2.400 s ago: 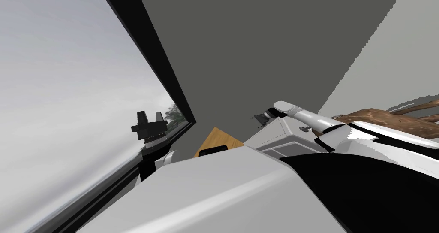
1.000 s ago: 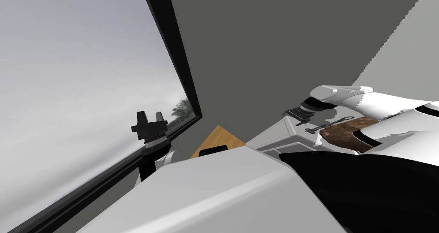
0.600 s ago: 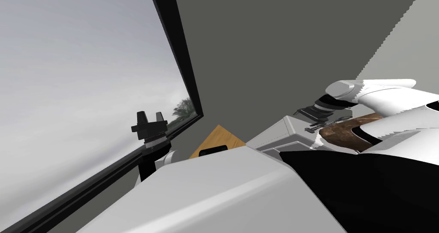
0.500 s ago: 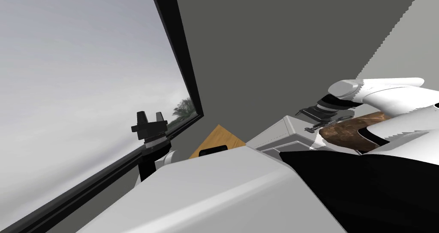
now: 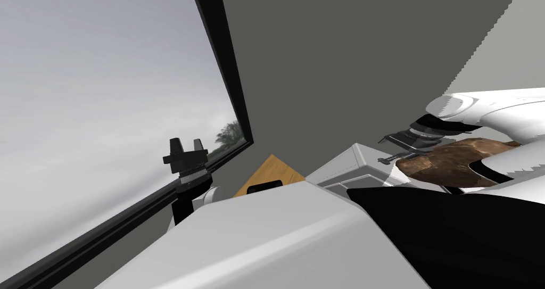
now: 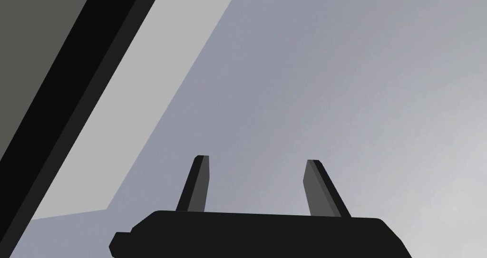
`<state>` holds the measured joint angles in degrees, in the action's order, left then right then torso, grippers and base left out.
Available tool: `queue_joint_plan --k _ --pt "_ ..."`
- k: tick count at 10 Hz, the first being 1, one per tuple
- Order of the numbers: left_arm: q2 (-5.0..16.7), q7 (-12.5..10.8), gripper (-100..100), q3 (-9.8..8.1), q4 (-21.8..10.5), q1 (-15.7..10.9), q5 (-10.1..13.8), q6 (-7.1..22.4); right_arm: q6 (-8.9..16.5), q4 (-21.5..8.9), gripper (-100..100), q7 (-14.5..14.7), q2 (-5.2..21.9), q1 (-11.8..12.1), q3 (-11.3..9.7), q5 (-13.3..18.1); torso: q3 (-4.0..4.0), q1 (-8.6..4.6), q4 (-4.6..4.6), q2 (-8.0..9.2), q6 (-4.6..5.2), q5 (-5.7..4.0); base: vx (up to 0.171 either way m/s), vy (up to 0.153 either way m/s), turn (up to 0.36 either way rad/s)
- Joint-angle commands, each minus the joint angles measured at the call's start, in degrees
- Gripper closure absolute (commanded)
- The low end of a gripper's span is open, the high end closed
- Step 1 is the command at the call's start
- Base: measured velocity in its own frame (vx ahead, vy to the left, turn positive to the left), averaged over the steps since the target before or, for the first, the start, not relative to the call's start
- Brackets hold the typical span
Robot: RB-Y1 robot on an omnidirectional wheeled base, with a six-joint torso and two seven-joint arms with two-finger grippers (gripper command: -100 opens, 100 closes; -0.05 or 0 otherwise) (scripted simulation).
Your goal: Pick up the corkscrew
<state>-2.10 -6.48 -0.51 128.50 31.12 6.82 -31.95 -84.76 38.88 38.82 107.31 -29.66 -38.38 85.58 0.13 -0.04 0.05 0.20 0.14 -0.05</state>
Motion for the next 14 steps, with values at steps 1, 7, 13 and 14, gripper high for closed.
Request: queue_joint_plan --k 1,7,13,14 --pt "0.0 0.0 0 0.0 0.0 0.0 0.0 0.0 0.4 -1.7 -100 0.7 1.4 -0.4 -1.4 -0.3 0.0 0.0 0.0 0.0 0.0 0.0 -0.044 0.012 0.029" --pt "0.0 0.0 0 0.0 0.0 0.0 0.0 0.0 0.7 3.1 -100 -5.6 1.4 1.2 -1.1 -0.7 0.13 -0.33 0.04 0.24 -0.04 -0.09 -0.065 -0.036 0.077" --pt "0.0 0.0 0 0.0 0.0 0.0 0.0 0.0 0.6 9.1 -100 -14.8 1.6 2.5 -0.8 -0.1 0.1 -0.15 0.03 0.17 -0.02 -0.05 -0.094 -0.033 0.105" --pt "0.0 0.0 0 0.0 0.0 0.0 0.0 0.0 0.6 9.1 -100 -15.3 1.6 2.5 -0.8 -0.1 0.12 -0.15 0.05 0.21 -0.01 -0.04 -0.078 -0.033 0.065"
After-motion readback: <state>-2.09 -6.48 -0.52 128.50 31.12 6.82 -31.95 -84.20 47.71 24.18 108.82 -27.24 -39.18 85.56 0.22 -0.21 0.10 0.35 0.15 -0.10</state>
